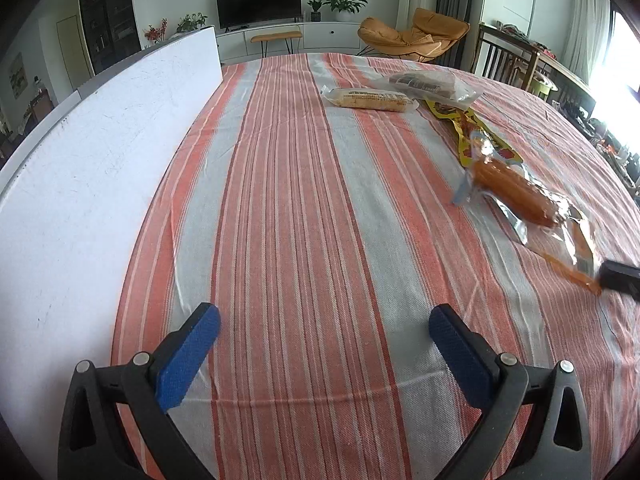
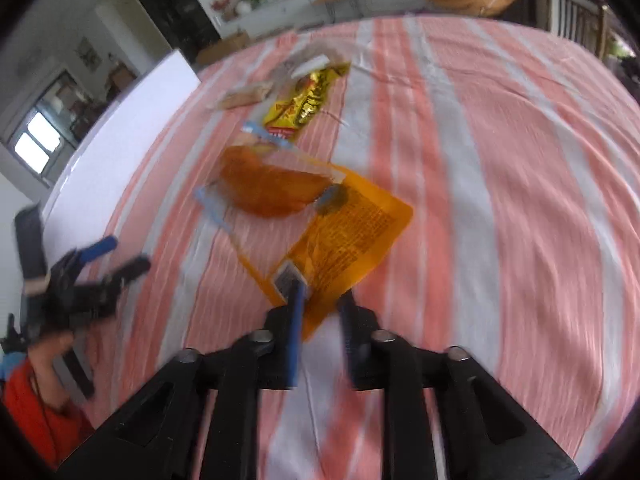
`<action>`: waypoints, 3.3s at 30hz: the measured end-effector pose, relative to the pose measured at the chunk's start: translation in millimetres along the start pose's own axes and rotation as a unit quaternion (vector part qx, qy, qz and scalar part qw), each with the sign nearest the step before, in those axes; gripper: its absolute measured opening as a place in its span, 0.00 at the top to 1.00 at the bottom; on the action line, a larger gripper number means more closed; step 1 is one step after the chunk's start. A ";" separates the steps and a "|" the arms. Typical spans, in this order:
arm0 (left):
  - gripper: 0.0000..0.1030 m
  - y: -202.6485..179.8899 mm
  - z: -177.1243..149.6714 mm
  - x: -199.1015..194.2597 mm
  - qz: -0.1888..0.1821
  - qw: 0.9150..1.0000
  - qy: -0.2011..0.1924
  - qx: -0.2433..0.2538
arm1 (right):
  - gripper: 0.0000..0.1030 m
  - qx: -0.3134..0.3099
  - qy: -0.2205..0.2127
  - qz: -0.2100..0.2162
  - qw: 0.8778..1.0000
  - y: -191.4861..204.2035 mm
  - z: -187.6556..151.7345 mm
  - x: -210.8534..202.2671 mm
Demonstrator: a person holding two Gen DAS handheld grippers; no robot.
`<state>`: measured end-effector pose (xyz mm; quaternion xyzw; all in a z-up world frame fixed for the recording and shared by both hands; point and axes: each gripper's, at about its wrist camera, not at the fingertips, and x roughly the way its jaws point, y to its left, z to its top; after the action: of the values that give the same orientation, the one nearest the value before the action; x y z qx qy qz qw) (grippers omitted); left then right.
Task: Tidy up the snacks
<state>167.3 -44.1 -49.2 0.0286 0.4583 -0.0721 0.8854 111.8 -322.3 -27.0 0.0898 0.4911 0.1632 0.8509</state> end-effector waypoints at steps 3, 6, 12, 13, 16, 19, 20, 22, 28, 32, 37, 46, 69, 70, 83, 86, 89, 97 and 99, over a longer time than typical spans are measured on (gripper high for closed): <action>0.00 0.0 -0.1 0.1 0.000 1.000 0.000 0.000 | 0.30 0.016 -0.058 -0.003 0.998 -3.1 -29.6 -26.7; 0.00 0.4 -0.1 0.0 0.000 1.000 0.000 0.000 | 0.30 0.011 -0.109 -0.034 0.993 1.4 -42.5 -43.9; 0.00 0.5 -0.1 -0.1 0.000 1.000 0.000 0.000 | 0.25 -0.193 -0.087 -0.013 0.977 52.8 39.7 -31.9; 0.00 0.5 -0.1 -0.1 0.000 1.000 0.000 0.000 | 0.25 -0.224 -0.072 -0.012 0.972 59.4 50.7 -22.5; 0.00 0.5 -0.1 0.0 0.000 1.000 0.000 0.000 | 0.25 -0.282 0.012 -0.015 0.959 67.4 86.4 23.8; 0.00 0.5 -0.2 0.0 -0.001 1.000 0.000 -0.001 | 0.24 -0.267 0.112 0.013 0.957 61.3 99.4 65.5; 0.00 0.6 -0.2 -0.1 -0.001 1.000 0.000 0.000 | 0.24 -0.261 0.125 0.014 0.957 60.7 98.8 71.8; 0.00 0.5 -0.2 0.0 -0.001 1.000 0.000 -0.001 | 0.27 -0.258 0.113 -0.004 0.960 63.1 90.8 69.9; 0.00 0.3 -0.2 0.1 0.000 1.000 0.000 -0.001 | 0.40 -0.103 0.037 -0.072 0.991 37.6 38.5 30.9; 0.00 0.5 -0.2 0.1 0.000 1.000 0.000 -0.001 | 0.45 -0.009 -0.014 -0.114 0.993 1.3 24.0 6.3; 0.00 0.4 -0.2 0.2 0.000 1.000 0.000 -0.001 | 0.29 0.002 -0.060 -0.160 0.985 -22.5 30.1 7.5; 0.00 0.4 -0.2 0.3 -0.001 1.000 0.000 -0.001 | 0.19 0.001 -0.073 -0.152 0.986 -17.3 23.6 10.8; 0.00 0.6 -0.4 0.2 -0.001 1.000 -0.001 -0.001 | 0.15 -0.015 -0.063 -0.170 0.983 -11.4 22.1 20.3; 0.00 0.0 -0.3 0.4 -0.001 1.000 -0.001 -0.001 | 0.15 -0.015 -0.063 -0.170 0.983 -11.4 22.2 20.3; 0.00 0.3 -0.5 0.3 -0.001 1.000 -0.001 -0.001 | 0.15 -0.015 -0.063 -0.170 0.983 -11.5 22.0 20.1; 0.00 0.5 -0.6 0.2 -0.001 1.000 -0.001 -0.001 | 0.15 -0.015 -0.063 -0.170 0.983 -11.6 22.0 20.0; 0.00 0.4 -0.6 0.3 -0.001 1.000 -0.001 -0.001 | 0.15 -0.015 -0.063 -0.169 0.983 -11.7 21.9 19.9; 0.00 0.5 -0.6 0.2 -0.001 1.000 -0.001 -0.002 | 0.15 -0.015 -0.063 -0.169 0.983 -11.8 22.0 19.9; 0.00 0.3 -0.6 0.3 -0.001 1.000 -0.001 -0.002 | 0.15 -0.015 -0.063 -0.169 0.983 -11.8 22.0 20.0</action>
<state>167.0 -43.8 -49.8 0.0267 0.4575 -0.0720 0.8859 142.3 -325.8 -35.8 0.0024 0.4420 0.0185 0.8968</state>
